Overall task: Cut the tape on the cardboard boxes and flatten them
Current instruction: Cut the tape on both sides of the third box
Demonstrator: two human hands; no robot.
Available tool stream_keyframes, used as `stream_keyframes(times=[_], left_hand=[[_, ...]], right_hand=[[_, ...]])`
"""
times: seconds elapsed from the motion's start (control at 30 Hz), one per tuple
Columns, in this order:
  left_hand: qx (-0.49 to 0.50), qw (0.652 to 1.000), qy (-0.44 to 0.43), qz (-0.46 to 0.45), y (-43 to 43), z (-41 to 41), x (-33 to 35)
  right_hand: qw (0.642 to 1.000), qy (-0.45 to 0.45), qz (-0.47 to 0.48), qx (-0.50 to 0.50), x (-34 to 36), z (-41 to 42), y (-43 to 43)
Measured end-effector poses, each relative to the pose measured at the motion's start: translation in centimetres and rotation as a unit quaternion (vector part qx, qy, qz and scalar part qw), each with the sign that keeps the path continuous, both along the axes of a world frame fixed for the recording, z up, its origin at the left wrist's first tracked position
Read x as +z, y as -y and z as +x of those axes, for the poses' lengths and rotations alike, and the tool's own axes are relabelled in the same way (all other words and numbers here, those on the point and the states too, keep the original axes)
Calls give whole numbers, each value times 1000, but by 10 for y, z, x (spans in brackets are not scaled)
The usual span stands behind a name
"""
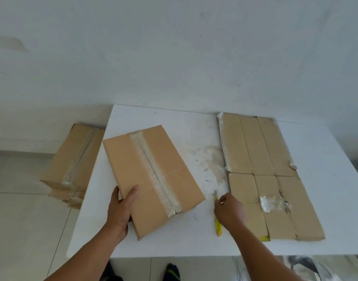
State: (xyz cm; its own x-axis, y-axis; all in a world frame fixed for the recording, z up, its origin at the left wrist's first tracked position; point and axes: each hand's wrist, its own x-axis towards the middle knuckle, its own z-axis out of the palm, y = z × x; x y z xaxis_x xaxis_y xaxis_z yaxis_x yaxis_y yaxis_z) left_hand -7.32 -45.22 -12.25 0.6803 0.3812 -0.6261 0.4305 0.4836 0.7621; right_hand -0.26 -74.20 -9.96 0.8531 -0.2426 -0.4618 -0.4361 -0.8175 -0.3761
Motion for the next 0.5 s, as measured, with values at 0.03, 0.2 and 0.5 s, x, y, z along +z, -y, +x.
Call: stream_keyframes(times=[0.03, 0.2, 0.5], left_hand=[[-4, 1000, -1, 22, 7, -2, 1], [-35, 991, -37, 125, 17, -9, 1], [-137, 896, -98, 410, -2, 10, 25]], right_hand=[[999, -19, -23, 18, -5, -3, 7], [992, -45, -53, 101, -33, -5, 13], [998, 11, 51, -25, -18, 30, 2]])
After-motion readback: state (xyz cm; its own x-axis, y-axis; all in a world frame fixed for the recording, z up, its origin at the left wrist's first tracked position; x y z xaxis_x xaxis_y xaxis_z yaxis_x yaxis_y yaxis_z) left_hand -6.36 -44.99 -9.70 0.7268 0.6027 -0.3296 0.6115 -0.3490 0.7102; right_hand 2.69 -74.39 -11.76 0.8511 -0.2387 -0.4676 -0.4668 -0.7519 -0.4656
